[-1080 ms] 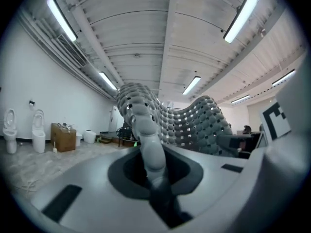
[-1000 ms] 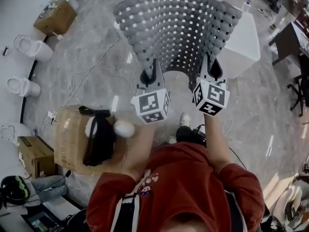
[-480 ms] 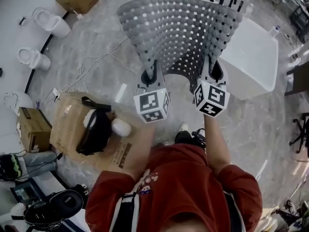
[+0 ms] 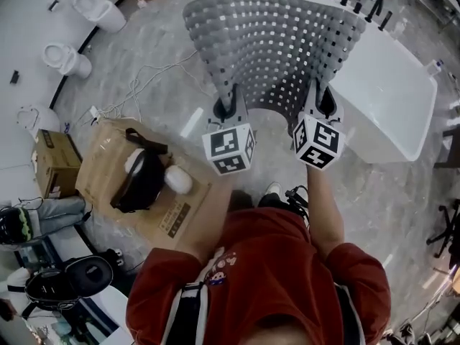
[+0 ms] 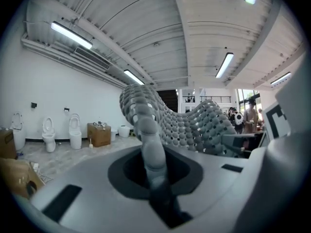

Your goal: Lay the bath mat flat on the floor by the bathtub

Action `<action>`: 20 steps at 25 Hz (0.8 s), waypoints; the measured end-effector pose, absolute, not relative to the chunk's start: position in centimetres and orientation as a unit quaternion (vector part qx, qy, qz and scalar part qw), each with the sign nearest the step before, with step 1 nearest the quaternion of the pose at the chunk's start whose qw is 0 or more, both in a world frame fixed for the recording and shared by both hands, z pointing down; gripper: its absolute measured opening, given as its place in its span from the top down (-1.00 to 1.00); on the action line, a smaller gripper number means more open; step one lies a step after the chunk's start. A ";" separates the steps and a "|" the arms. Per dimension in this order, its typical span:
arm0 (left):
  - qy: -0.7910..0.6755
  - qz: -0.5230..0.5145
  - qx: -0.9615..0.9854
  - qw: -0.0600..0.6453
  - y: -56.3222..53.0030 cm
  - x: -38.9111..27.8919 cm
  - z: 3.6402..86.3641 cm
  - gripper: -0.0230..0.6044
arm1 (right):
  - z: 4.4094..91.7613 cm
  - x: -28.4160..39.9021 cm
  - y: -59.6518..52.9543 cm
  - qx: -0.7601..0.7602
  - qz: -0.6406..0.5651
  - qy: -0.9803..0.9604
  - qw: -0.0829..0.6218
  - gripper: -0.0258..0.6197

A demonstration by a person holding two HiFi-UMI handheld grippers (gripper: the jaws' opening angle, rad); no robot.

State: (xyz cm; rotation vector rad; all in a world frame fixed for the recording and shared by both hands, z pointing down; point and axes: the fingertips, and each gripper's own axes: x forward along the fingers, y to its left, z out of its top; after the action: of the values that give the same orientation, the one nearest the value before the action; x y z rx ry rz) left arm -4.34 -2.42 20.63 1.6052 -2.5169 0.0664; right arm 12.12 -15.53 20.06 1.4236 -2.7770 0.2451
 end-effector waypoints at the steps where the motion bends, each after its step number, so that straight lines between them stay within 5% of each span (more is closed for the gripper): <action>1: -0.843 0.022 0.531 0.080 -2.7 -4.6 21.0 0.76 | 20.4 11.7 -16.0 0.451 0.079 -0.889 0.008 0.71; 20: -0.856 0.027 0.491 0.157 -3.8 -17.4 29.3 0.76 | 27.8 -1.5 -18.2 0.414 0.079 -0.902 0.090 0.72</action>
State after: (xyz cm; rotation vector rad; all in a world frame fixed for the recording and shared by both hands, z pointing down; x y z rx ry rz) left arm -17.44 -3.78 29.29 1.4053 -2.4513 0.0780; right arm -1.49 -18.23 27.79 1.2312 -2.6831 0.2362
